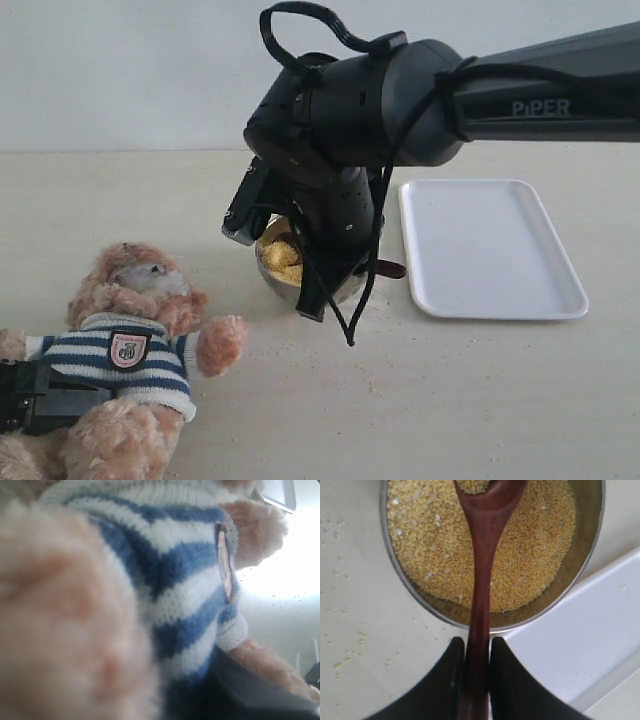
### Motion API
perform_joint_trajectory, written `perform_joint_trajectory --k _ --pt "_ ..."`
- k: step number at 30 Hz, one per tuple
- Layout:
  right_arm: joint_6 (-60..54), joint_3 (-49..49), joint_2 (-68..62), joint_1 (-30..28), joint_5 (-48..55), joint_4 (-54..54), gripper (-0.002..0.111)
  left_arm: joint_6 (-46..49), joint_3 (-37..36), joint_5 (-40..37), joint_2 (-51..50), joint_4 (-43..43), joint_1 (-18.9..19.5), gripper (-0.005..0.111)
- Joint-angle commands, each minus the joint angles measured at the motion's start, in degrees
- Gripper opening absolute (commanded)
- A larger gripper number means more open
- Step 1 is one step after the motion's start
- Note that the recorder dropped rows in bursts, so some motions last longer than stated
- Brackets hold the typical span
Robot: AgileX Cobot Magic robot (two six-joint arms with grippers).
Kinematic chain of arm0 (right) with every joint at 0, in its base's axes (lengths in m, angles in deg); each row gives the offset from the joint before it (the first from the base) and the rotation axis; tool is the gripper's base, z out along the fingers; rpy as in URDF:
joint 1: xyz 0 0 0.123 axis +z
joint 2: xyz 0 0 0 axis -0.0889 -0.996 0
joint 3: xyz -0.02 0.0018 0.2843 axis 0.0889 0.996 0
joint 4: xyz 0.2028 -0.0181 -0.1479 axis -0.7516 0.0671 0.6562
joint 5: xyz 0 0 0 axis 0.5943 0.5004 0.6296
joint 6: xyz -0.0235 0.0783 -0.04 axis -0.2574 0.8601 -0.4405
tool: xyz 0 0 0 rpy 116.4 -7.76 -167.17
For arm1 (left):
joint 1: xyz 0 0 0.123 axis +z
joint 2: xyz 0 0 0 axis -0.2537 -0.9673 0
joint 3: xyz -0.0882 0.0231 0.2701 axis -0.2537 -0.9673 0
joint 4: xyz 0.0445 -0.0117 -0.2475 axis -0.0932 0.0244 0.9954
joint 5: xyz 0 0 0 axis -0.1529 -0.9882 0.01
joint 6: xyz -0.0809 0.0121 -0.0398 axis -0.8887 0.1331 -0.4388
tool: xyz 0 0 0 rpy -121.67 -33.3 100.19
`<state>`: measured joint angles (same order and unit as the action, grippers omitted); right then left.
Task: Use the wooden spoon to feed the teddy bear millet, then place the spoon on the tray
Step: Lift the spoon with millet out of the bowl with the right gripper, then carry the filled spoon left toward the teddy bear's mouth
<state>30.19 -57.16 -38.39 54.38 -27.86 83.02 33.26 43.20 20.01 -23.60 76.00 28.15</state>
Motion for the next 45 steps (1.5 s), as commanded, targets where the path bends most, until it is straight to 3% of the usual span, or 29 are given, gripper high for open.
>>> perform_joint_trajectory --k 1,9,15,25,35,45 --pt "-0.80 -0.56 0.74 -0.21 1.66 -0.50 0.014 0.13 -0.06 -0.90 0.04 0.80 0.05 0.007" --pt "-1.30 -0.56 1.09 -2.95 4.17 -3.28 0.014 0.13 -0.06 -0.90 0.04 0.80 0.05 0.007" --pt "-5.93 -0.56 4.15 -7.80 1.81 -16.38 0.014 0.13 -0.06 -0.90 0.04 0.80 0.05 0.007" --pt "-9.18 -0.56 7.39 -9.00 4.37 -18.49 0.014 0.13 -0.06 -0.90 0.04 0.80 0.05 0.007" --pt "-12.32 -1.70 10.62 -4.71 3.20 -20.64 0.014 0.13 -0.06 -0.90 0.04 0.80 0.05 0.007" --pt "-13.80 -2.92 10.81 3.09 3.80 -19.41 0.014 0.13 -0.06 -0.90 0.04 0.80 0.05 0.007"
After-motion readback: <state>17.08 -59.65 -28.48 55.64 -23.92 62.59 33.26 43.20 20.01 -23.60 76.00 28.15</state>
